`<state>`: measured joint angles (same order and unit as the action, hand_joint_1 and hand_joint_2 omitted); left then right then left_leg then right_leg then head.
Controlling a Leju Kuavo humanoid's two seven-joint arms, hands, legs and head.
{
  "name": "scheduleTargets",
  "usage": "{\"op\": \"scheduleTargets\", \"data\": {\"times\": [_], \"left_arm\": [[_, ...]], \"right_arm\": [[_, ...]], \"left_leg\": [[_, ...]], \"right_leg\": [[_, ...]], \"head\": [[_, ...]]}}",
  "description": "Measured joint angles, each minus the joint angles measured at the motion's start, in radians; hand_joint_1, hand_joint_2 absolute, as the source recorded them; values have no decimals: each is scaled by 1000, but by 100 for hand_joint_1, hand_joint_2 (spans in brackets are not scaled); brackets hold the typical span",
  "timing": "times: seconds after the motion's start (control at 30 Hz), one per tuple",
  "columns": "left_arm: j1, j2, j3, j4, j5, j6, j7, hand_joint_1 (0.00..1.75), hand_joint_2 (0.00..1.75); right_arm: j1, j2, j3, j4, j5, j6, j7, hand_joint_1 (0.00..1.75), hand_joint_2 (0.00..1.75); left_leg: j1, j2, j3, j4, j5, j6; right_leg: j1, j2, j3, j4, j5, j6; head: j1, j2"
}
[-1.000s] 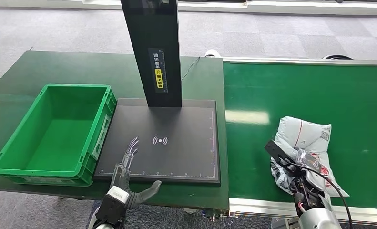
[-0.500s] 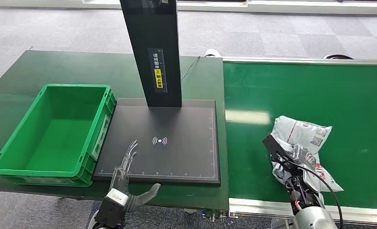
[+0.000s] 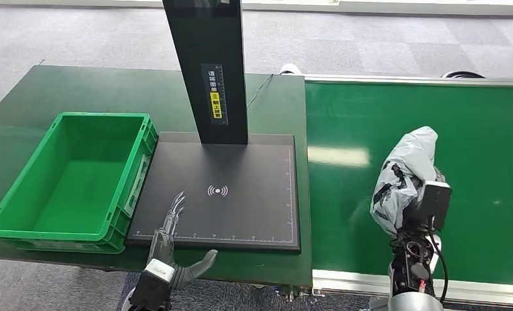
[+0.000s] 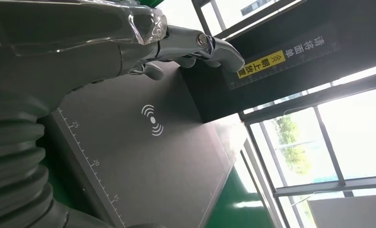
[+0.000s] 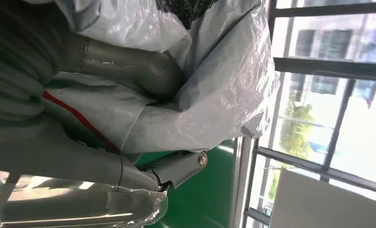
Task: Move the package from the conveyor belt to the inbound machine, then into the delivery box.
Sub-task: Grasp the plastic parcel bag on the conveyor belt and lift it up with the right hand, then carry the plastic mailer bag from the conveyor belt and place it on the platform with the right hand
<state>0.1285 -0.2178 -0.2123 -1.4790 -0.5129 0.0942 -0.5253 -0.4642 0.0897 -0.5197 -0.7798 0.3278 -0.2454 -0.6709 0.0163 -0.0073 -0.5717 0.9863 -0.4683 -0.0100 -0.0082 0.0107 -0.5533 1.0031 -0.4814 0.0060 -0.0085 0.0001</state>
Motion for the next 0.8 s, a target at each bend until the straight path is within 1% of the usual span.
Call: {"op": "scheduleTargets", "data": {"times": [0.13,0.2,0.33,0.43,0.53,0.6,0.8], "left_arm": [[-9,-1,0,13,3,7,-1,0,175],[-13,-2,0,19,7,8,-1,0,175],[-23,-3,0,32,9,0,-2,0,175],[-32,-3,0,43,9,-7,-7,0,175],[-46,-3,-1,58,8,-19,-15,0,175],[-58,-3,-3,72,8,-25,-17,0,175],[-93,-8,-14,109,8,-34,-17,0,175]], "right_arm": [[68,45,65,-176,-180,29,-20,175,175],[99,69,107,-265,-241,68,-24,175,175],[146,111,218,-398,-282,160,-26,175,175],[165,132,311,-444,-290,218,-26,175,175],[164,148,395,-445,-311,268,-26,175,175],[143,158,440,-416,-333,296,-25,175,175],[4,199,534,-191,-374,320,-12,175,175]], "left_leg": [[0,1,-1,0,0,0],[0,2,-1,0,0,0],[0,2,-1,0,0,0],[0,2,-1,0,0,0],[0,2,-1,0,0,0],[0,2,-2,0,1,0],[0,2,-2,0,2,0]], "right_leg": [[0,0,-1,0,0,0],[0,1,-1,0,0,0],[0,1,-2,0,0,0],[1,1,-2,0,0,0],[0,0,-2,0,0,0],[0,1,-2,0,0,0],[0,1,-2,1,1,0]], "head": [[0,0],[0,0],[0,0],[0,0],[0,0],[0,0],[0,0]]}}
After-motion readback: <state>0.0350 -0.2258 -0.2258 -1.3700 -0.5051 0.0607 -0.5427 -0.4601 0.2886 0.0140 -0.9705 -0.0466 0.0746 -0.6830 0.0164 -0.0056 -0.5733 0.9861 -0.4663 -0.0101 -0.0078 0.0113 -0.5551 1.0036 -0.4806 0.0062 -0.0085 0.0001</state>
